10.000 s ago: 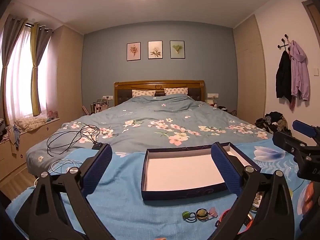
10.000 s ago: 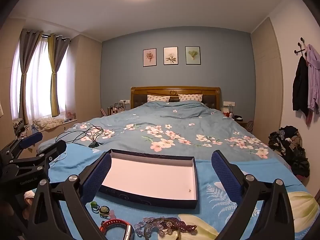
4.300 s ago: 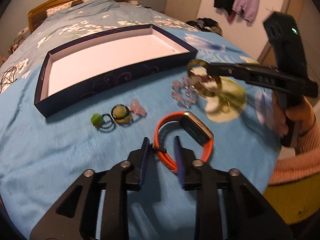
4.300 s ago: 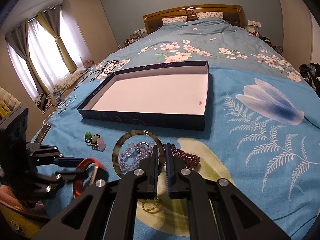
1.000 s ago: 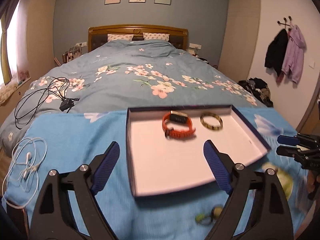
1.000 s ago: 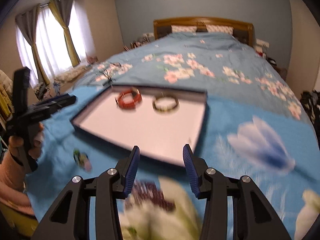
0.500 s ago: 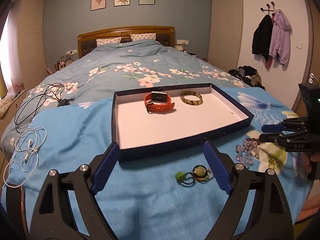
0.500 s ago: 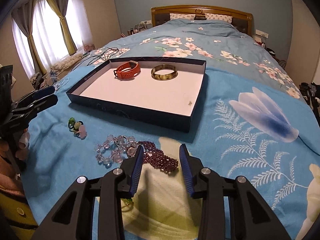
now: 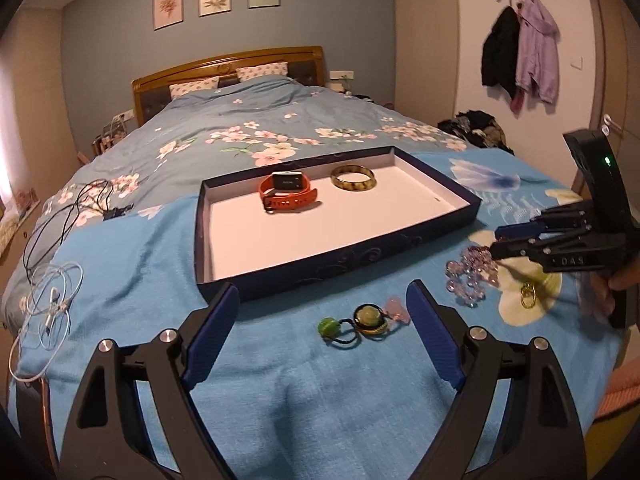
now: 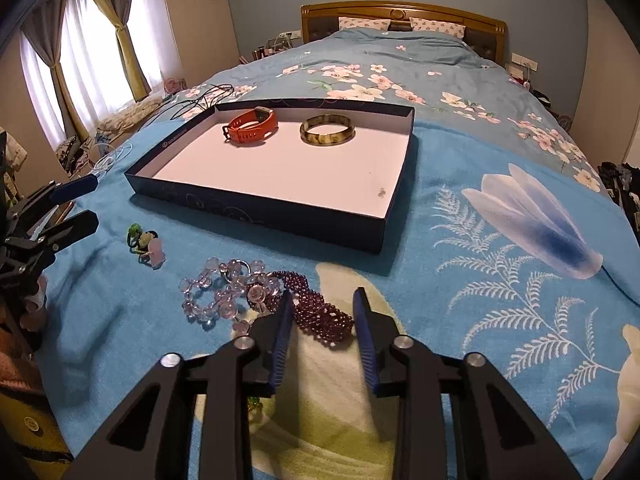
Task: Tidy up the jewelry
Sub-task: 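Grasp the purple beaded bracelet with the right tool while the left tool moves to the black ring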
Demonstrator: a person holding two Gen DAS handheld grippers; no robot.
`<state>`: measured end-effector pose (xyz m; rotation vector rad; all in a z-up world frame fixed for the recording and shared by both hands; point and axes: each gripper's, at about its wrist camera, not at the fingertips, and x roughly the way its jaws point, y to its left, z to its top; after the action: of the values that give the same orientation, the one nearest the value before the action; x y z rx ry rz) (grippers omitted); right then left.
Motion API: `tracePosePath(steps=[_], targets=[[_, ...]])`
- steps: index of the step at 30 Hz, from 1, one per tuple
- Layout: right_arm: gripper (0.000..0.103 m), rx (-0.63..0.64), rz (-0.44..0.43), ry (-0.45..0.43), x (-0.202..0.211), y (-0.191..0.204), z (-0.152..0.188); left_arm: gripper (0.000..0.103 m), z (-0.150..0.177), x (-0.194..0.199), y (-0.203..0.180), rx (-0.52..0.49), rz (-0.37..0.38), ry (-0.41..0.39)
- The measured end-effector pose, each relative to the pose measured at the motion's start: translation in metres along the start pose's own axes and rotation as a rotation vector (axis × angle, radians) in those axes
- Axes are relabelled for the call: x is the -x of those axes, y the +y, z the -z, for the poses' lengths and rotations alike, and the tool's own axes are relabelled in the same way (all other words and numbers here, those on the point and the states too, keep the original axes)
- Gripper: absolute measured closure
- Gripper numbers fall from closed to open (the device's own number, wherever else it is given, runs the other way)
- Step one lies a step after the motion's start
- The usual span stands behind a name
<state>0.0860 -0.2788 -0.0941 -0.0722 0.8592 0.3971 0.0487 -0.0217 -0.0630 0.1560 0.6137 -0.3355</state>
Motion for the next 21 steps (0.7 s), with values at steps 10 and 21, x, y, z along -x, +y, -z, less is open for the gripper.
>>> tracePosePath(steps=[10,21], targets=[[0.092,0.037,0.009,0.005,0.003,0.006,0.004,0.024,0.000,-0.012,-0.005,-0.028,0.031,0.064],[0.096,0.012,-0.063,-0.125,0.040,0.010,-0.013,0.027,0.000,-0.017,-0.002,-0.008,0.039,0.080]])
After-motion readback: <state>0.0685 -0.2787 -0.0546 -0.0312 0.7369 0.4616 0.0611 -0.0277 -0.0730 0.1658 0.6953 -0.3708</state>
